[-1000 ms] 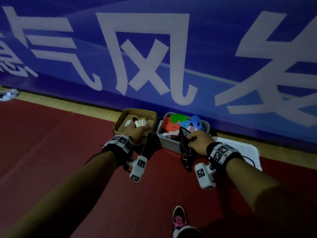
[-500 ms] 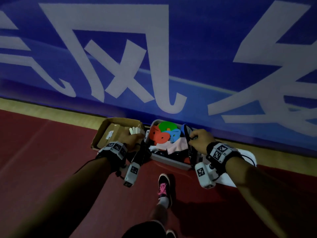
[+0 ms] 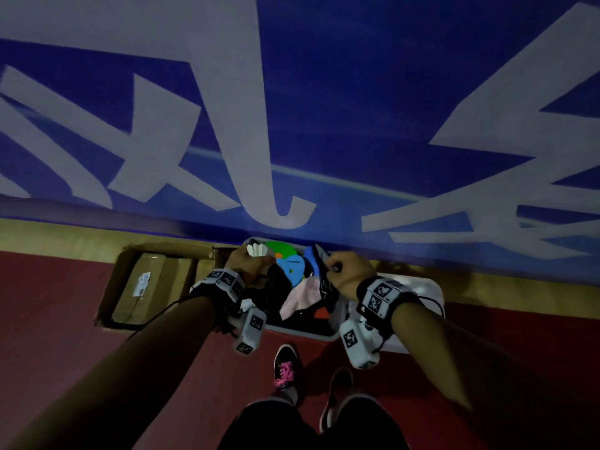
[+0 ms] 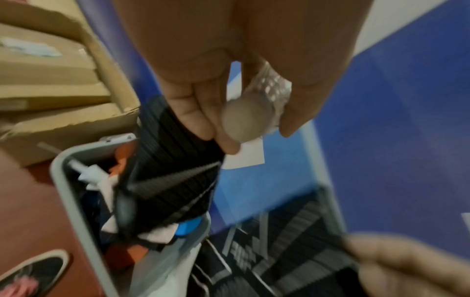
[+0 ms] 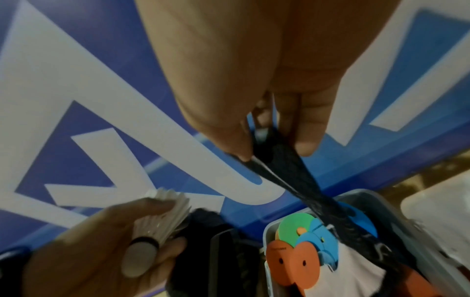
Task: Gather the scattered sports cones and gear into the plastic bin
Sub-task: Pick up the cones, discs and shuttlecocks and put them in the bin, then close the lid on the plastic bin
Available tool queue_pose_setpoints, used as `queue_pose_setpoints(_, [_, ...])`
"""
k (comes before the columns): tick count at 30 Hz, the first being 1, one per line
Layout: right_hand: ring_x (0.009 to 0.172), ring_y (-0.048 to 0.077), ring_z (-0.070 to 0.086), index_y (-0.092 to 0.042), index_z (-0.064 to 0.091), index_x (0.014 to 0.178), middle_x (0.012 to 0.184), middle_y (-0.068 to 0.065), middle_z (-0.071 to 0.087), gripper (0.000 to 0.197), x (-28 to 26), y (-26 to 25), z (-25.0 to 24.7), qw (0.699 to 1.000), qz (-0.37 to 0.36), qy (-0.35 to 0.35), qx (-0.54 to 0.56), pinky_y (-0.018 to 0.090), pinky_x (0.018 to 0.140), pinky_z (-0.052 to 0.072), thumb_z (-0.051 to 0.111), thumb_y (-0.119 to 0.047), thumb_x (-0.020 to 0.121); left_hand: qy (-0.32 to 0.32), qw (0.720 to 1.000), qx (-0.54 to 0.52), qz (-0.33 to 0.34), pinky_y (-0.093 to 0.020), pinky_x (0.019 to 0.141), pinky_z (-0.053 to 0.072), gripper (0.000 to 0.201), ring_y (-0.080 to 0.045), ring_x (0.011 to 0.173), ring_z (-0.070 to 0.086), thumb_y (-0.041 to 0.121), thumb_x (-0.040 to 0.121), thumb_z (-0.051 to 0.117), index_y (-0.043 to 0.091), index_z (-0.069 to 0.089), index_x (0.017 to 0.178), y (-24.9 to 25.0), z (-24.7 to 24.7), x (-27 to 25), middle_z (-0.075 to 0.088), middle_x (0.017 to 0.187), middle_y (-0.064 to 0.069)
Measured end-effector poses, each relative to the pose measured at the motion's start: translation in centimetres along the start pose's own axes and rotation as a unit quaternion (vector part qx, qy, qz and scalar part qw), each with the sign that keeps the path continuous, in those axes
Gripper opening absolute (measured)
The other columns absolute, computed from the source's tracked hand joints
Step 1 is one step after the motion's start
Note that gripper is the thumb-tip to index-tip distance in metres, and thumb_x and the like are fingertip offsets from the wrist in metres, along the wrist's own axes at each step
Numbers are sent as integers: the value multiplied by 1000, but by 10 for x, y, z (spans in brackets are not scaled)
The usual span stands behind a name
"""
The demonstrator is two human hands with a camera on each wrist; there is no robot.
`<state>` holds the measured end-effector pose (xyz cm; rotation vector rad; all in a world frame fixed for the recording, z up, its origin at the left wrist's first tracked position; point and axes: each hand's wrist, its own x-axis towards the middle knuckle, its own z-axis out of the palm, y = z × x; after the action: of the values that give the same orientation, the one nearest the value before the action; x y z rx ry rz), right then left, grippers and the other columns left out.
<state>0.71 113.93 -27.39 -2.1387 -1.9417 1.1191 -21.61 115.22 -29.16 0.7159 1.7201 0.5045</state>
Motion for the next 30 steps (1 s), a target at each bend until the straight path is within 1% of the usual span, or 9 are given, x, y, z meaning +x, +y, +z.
queue_pose_setpoints(5, [89,23,65,-31,61,66,84,-6,66,11,46,-14,-8,998,-6,-59,-1,26,78,49,66,-28,76,20,999,-17,-41,-29,43,46,27,-24,55,51,2,84,71,14,48,74,19,-8,19,52,67,-12])
queue_pose_setpoints(8, [88,20,64,-26,65,75,88,-1,68,6,63,-15,-19,998,8,-52,25,19,72,40,68,-23,79,24,997,-27,-65,-27,46,43,32,-17,55,46,-3,87,66,17,44,75,26,-10,33,50,70,-11])
queue_pose_setpoints(11, [85,18,61,-16,69,92,93,3,68,10,73,-8,-29,997,26,-51,43,19,68,39,66,-21,84,23,999,1,-45,-28,75,46,36,-18,86,56,10,88,67,16,54,122,32,-1,56,56,112,-13])
queue_pose_setpoints(14, [84,19,61,-19,67,92,89,0,66,7,77,0,-37,994,52,-66,68,20,69,42,66,-23,86,12,997,-49,-58,-45,103,42,81,-34,120,52,17,87,68,13,20,152,35,14,74,47,138,-19])
queue_pose_setpoints(16, [82,18,60,-18,67,92,87,-1,65,7,79,6,-43,991,68,-78,82,21,69,43,67,-21,85,28,994,-73,-75,-50,102,43,65,-36,112,55,18,89,66,11,33,145,36,21,78,50,132,-22])
queue_pose_setpoints(18, [81,20,62,-18,66,88,85,2,65,3,79,12,-49,985,96,-82,117,25,68,47,68,-19,85,5,993,-74,-90,-51,96,47,15,-30,88,58,20,91,60,11,57,103,40,26,78,59,118,-23])
queue_pose_setpoints(19, [79,23,62,-16,65,85,83,6,65,2,76,14,-51,977,116,-85,156,26,64,47,66,-17,87,-10,993,-69,-99,-51,94,48,10,-27,79,57,22,91,58,13,56,88,43,28,77,60,108,-19])
queue_pose_setpoints(24, [72,24,58,-13,63,85,84,13,58,10,49,42,-66,921,190,-56,335,25,57,40,57,-10,92,-113,971,-145,-150,-34,76,45,21,-22,90,59,35,95,51,17,58,102,81,64,57,61,103,-5])
queue_pose_setpoints(30, [78,20,63,-9,65,103,89,9,64,13,13,106,-111,916,186,32,354,26,60,47,57,-9,93,-170,965,-153,-125,-28,62,41,24,-19,70,55,35,93,52,12,58,89,108,153,19,59,87,-6])
